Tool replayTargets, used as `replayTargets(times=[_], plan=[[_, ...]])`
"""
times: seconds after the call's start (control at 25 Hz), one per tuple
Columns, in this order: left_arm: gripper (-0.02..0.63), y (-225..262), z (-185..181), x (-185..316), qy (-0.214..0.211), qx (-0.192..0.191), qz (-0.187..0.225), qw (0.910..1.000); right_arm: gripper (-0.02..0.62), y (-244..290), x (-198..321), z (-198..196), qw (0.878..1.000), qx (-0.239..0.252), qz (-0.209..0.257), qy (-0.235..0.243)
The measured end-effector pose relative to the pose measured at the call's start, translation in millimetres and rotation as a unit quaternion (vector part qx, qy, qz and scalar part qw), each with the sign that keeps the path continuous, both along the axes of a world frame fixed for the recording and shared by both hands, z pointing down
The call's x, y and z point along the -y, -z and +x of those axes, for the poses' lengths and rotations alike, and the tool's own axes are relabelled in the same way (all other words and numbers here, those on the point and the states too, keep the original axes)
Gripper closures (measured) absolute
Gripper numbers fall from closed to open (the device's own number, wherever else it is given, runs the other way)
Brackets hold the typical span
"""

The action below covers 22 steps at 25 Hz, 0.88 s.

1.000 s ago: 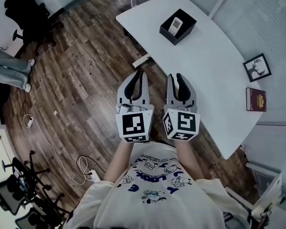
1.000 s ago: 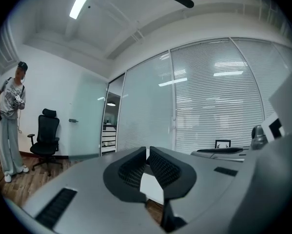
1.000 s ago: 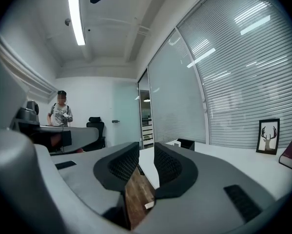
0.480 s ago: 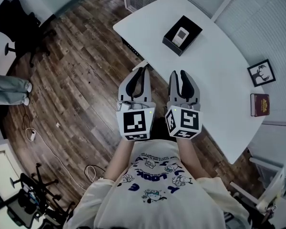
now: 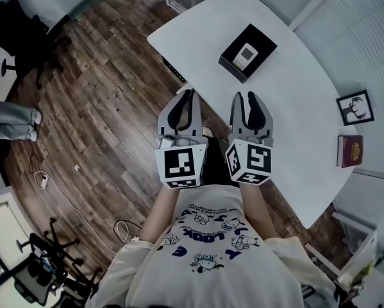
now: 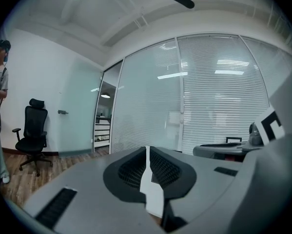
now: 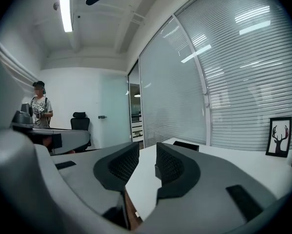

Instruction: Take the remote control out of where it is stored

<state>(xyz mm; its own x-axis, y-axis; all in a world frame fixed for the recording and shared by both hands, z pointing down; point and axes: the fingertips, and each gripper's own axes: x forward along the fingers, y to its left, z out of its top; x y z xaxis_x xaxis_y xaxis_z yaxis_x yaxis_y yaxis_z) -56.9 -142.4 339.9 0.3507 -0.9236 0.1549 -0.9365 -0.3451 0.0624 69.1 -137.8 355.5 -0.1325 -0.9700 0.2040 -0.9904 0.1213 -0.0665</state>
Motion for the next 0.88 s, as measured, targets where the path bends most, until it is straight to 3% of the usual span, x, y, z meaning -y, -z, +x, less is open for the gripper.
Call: replayTargets(times=[0.4, 0.88], plan=[[0.572, -7.1, 26.2, 80.1, 0.002, 0.010, -0.012, 0.9999, 0.479, -16.0, 86.4, 35.2, 1.000, 0.003, -0.023, -0.005], [0.572, -58.8, 51.5, 138.8, -0.009, 0.020, -0.067, 0.9975, 0.433, -73.8, 144.4, 75.8, 0.996, 0.006, -0.080, -0.026]])
